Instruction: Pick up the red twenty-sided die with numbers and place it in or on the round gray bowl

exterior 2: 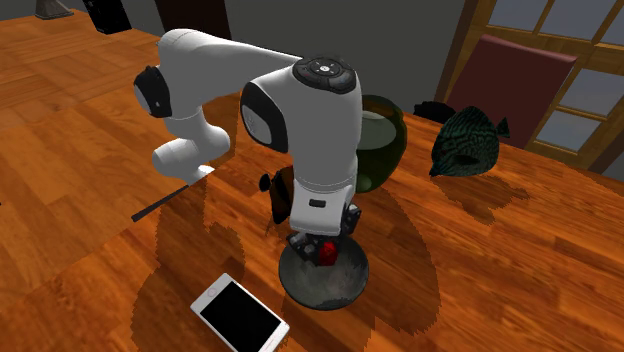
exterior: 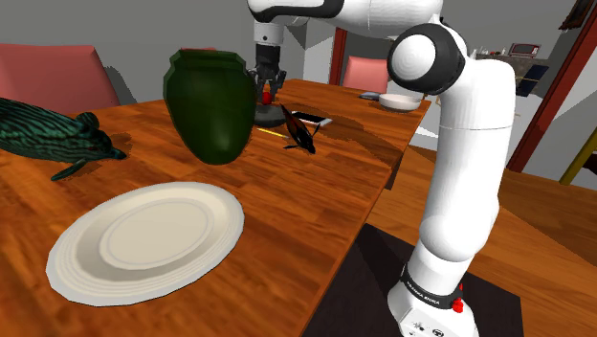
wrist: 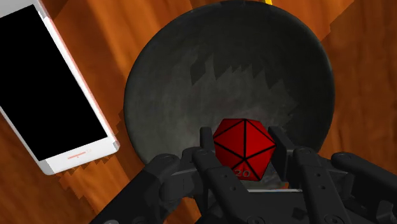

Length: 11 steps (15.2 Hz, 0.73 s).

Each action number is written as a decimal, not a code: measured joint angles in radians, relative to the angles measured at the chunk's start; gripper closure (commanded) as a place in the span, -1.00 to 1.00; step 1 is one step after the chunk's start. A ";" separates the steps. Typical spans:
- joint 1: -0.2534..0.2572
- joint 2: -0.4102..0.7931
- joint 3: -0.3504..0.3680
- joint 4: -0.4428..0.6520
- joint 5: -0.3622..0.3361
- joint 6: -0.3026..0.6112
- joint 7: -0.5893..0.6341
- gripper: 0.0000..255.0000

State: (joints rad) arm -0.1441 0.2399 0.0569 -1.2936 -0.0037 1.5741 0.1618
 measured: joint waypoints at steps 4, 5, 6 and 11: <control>-0.002 -0.022 -0.001 -0.082 0.002 0.060 -0.003 1.00; -0.002 -0.023 -0.001 -0.086 0.002 0.063 -0.003 1.00; -0.002 -0.023 -0.001 -0.089 0.002 0.065 -0.003 1.00; -0.002 -0.024 -0.001 -0.091 0.002 0.067 -0.003 -1.00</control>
State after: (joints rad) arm -0.1464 0.2160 0.0560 -1.3842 -0.0020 1.6410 0.1592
